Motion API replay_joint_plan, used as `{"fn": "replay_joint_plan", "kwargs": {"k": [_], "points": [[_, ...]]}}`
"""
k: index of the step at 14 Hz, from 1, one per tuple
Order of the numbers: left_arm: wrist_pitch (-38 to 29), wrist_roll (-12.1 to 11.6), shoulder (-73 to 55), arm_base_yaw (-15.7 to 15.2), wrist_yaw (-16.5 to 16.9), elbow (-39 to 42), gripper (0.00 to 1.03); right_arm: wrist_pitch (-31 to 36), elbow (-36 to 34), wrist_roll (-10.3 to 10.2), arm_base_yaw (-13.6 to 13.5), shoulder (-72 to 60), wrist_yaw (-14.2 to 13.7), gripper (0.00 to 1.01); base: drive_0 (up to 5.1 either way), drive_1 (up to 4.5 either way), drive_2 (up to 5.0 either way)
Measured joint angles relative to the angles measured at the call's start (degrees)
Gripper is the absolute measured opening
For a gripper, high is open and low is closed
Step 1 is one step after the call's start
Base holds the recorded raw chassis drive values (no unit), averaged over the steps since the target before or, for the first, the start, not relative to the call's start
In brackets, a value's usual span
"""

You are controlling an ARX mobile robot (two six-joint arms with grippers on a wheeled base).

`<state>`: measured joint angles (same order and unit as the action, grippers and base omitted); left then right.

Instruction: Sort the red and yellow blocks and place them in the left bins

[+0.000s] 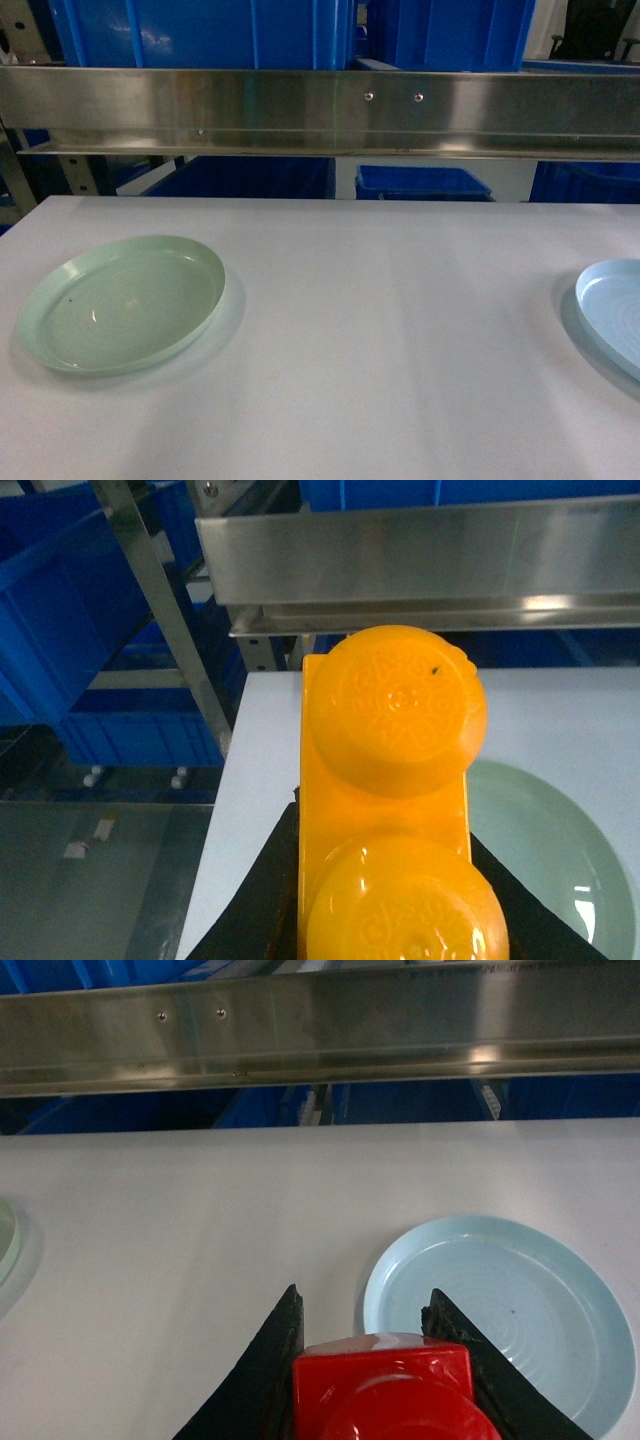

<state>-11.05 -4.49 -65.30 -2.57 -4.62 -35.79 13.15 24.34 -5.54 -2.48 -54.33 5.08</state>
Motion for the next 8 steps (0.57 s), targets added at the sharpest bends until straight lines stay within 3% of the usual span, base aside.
{"fn": "replay_joint_plan", "kwargs": {"k": [3, 8], "points": [[2.4, 0.5, 3.5, 0.9, 0.3, 0.2, 0.26, 4.4, 0.1, 0.9, 0.2, -8.3, -0.5, 0.29, 0.0, 0.00, 0.0], [2.7, 1.1, 3.5, -0.2, 0.2, 0.3, 0.26, 4.2, 0.3, 1.2, 0.1, -8.2, -0.5, 0.29, 0.0, 0.00, 0.0]]}}
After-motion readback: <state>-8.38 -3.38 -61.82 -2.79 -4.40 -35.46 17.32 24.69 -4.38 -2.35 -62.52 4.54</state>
